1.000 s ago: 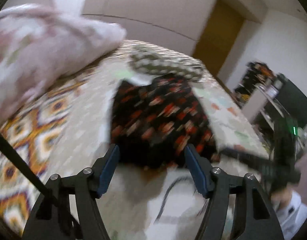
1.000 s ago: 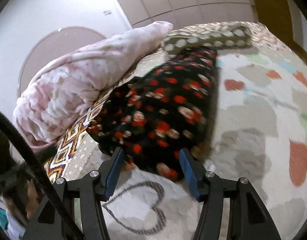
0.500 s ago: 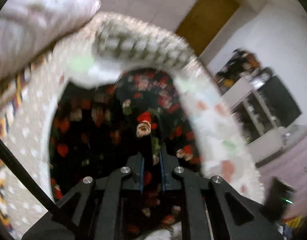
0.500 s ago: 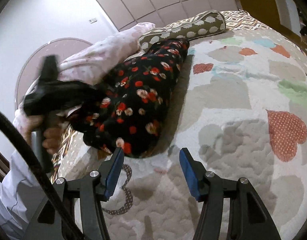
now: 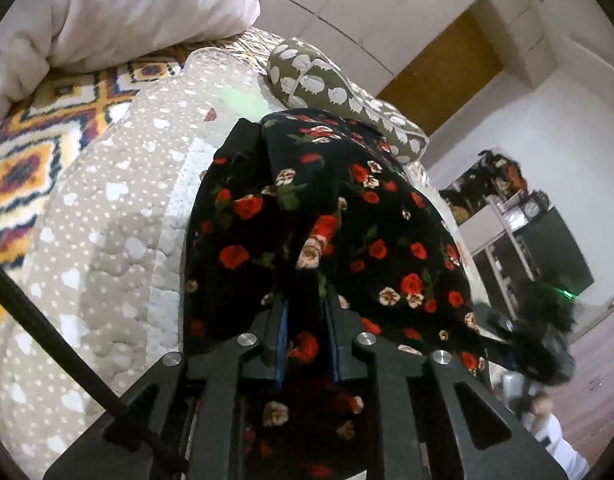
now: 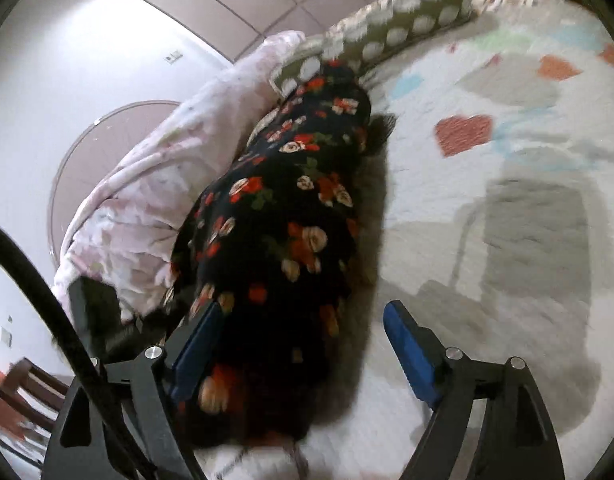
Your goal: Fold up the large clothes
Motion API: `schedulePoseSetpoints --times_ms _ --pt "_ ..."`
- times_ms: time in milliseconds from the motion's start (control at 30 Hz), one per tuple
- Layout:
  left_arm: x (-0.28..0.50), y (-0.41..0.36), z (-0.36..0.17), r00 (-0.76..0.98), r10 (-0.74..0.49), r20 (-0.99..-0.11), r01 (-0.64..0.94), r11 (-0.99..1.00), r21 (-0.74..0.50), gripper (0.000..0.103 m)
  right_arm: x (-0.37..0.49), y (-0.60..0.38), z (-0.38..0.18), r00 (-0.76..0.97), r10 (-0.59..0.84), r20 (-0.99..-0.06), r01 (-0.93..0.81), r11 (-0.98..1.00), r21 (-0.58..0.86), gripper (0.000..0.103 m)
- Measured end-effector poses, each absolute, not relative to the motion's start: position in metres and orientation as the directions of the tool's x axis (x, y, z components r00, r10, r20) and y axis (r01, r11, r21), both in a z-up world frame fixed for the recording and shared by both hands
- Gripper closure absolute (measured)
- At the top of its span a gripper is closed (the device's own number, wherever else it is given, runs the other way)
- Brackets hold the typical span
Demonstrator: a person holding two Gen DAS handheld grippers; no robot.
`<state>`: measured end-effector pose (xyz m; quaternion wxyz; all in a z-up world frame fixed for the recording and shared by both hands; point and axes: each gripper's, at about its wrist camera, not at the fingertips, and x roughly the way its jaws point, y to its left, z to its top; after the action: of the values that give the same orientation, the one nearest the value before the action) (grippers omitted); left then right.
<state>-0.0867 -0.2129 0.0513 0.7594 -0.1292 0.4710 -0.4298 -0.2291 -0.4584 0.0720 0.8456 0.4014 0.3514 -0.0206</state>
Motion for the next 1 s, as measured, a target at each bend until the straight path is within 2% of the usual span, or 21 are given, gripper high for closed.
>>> schedulePoseSetpoints --times_ms 33,67,133,167,200,267,333,467,533,600,667,733,933,1000 --pt "-0.086 -0.211 0.050 0.184 -0.781 -0.597 0.526 0.591 -0.612 0.086 -0.220 -0.459 0.068 0.755 0.264 -0.601 0.306 0.668 0.678 0.006" --pt "-0.085 -0.211 0.048 0.180 -0.790 -0.586 0.518 0.582 -0.626 0.086 -0.207 -0.462 0.060 0.755 0.301 -0.582 0.289 0.645 0.708 0.005" --pt "-0.085 -0.208 0.046 0.177 -0.798 -0.577 0.500 0.578 -0.645 0.086 -0.189 -0.465 0.040 0.744 0.403 -0.534 0.265 0.555 0.788 0.008" --pt "-0.085 -0.209 0.046 0.184 -0.795 -0.577 0.490 0.584 -0.648 0.086 -0.180 -0.463 0.030 0.733 0.453 -0.507 0.264 0.497 0.826 0.017" --pt "-0.086 -0.209 0.049 0.193 -0.790 -0.582 0.484 0.593 -0.644 0.086 -0.176 -0.461 0.027 0.732 0.453 -0.509 0.271 0.491 0.828 0.021" --pt "-0.091 -0.214 0.054 0.195 -0.790 -0.581 0.477 0.594 -0.648 0.086 -0.179 -0.463 0.034 0.747 0.462 -0.477 0.243 0.478 0.844 0.040" --pt "-0.100 -0.228 0.059 0.181 -0.793 -0.581 0.489 0.586 -0.647 0.086 -0.189 -0.471 0.047 0.765 0.470 -0.439 0.202 0.473 0.858 0.045" --pt "-0.125 -0.275 0.066 0.115 -0.810 -0.575 0.547 0.535 -0.644 0.086 -0.224 -0.496 0.072 0.807 0.418 -0.418 0.174 0.507 0.844 0.045" --pt "-0.132 -0.291 0.062 0.090 -0.809 -0.581 0.550 0.527 -0.648 0.086 -0.245 -0.512 0.074 0.822 0.367 -0.436 0.202 0.527 0.826 0.045" --pt "-0.137 -0.301 0.056 0.091 -0.797 -0.597 0.550 0.540 -0.637 0.086 -0.258 -0.525 0.060 0.799 0.342 -0.495 0.274 0.525 0.805 0.041" --pt "-0.138 -0.300 0.054 0.078 -0.802 -0.593 0.533 0.536 -0.655 0.086 -0.264 -0.529 0.042 0.766 0.320 -0.557 0.350 0.520 0.779 0.029" --pt "-0.137 -0.294 0.058 0.082 -0.791 -0.607 0.523 0.552 -0.649 0.086 -0.271 -0.528 0.040 0.773 0.290 -0.564 0.364 0.527 0.768 0.022" --pt "-0.146 -0.255 0.095 0.210 -0.698 -0.685 0.575 0.655 -0.490 0.085 -0.291 -0.523 0.090 0.786 0.121 -0.607 0.403 0.644 0.650 0.022" --pt "-0.155 -0.239 0.104 0.271 -0.658 -0.702 0.590 0.690 -0.419 0.071 -0.299 -0.518 0.112 0.790 0.033 -0.612 0.424 0.692 0.585 0.022"
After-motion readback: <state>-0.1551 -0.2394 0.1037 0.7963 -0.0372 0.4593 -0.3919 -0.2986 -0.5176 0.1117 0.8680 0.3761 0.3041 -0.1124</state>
